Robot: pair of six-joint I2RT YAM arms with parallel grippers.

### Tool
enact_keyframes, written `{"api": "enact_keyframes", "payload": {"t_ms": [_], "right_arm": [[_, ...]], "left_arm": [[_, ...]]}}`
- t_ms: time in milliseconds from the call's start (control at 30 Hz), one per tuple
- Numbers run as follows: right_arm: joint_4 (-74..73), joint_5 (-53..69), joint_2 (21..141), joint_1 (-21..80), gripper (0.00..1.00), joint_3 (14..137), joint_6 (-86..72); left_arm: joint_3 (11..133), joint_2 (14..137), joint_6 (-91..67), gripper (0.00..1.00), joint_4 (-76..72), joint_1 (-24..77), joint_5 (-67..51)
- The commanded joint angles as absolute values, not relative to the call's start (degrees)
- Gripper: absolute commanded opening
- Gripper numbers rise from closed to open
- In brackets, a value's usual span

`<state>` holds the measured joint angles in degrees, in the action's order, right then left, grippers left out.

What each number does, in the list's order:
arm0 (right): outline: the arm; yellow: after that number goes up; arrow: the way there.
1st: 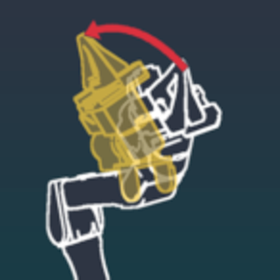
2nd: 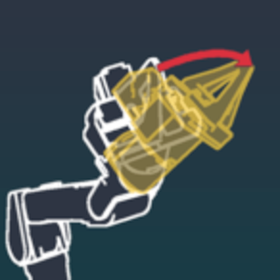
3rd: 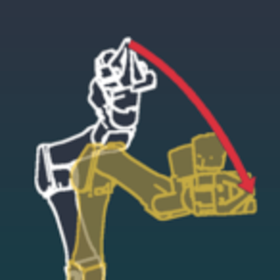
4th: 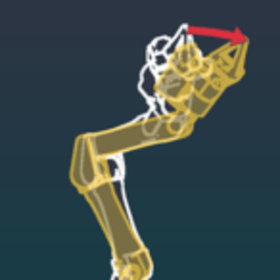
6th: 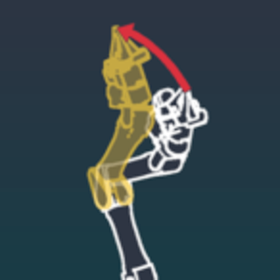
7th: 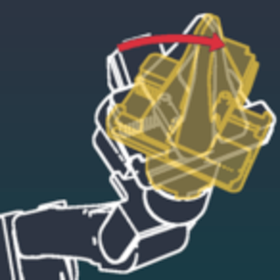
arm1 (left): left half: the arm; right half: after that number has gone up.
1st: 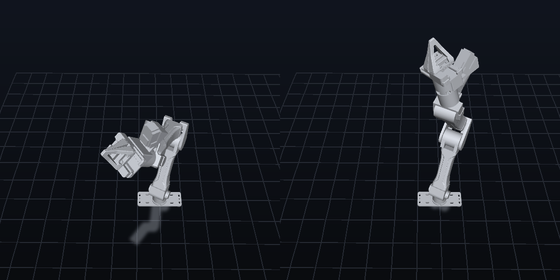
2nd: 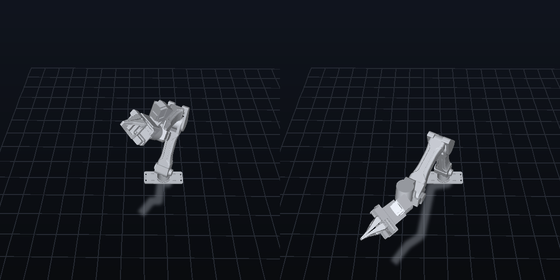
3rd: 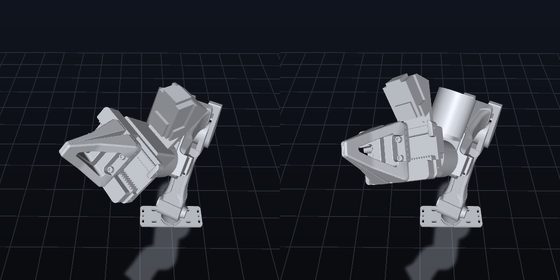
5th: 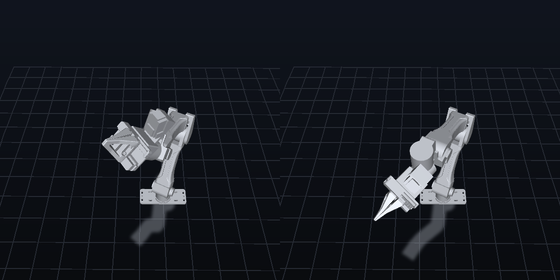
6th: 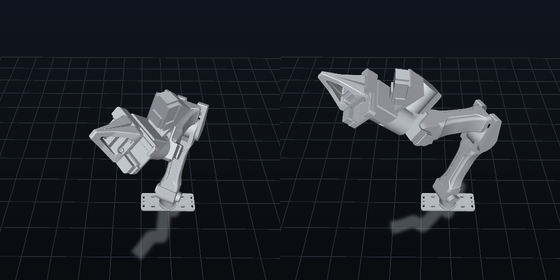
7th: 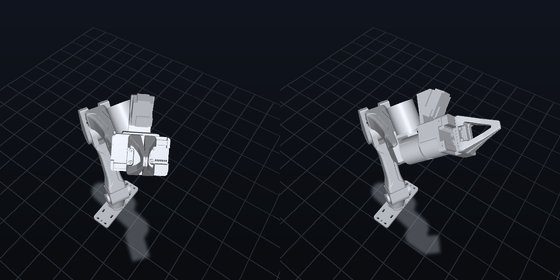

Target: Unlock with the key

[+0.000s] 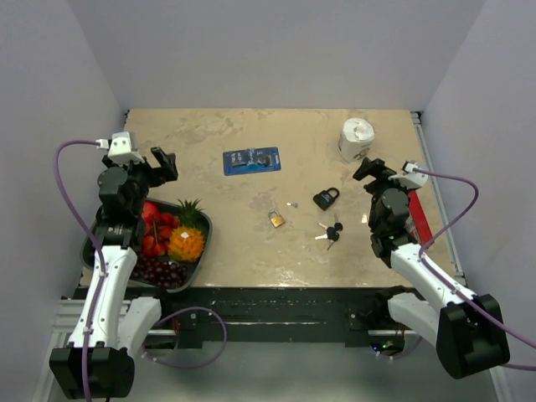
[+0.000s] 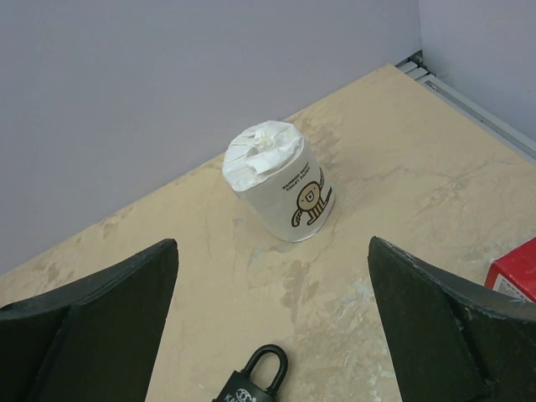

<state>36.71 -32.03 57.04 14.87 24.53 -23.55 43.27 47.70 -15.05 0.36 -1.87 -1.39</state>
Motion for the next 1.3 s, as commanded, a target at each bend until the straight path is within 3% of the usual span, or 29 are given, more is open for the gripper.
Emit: {"api": "enact_keyframes", "payload": {"t_ms": [0, 433, 633, 733, 900, 1000, 1267], "right_arm": [[35.86, -31.99, 56.16, 14.68, 0.99, 27.07, -23.73], [32.97, -23.12, 55.37, 14.76, 0.94, 29.87, -18.9], [29.19, -15.04, 57.3, 17.39, 0.89, 32.69, -18.81], [28.57, -14.76, 59.41, 21.77, 0.88, 32.96, -17.85], [25.23, -16.27, 65.9, 31.02, 0.87, 35.85, -14.41], [23.73, -12.66, 68.46, 32.78, 0.85, 37.09, -15.21], [17.32, -10.82, 79.44, 33.49, 0.73, 42.8, -16.69]], "left_arm": [[45.35, 46.58, -16.87, 1.0, -1.58, -2.02, -0.18], [44.03, 47.28, -14.07, 0.96, -2.81, -0.53, -3.42], [47.63, 52.02, -9.85, 0.94, -0.09, 13.87, 2.28], [50.96, 56.59, -11.41, 0.94, -0.09, 17.13, -1.39], [58.18, 67.91, -17.66, 0.94, 1.59, 18.02, -17.73], [54.78, 69.26, -19.69, 0.94, -5.17, 17.93, -22.14], [49.48, 63.2, -14.24, 0.95, -3.43, 18.02, -13.36]]}}
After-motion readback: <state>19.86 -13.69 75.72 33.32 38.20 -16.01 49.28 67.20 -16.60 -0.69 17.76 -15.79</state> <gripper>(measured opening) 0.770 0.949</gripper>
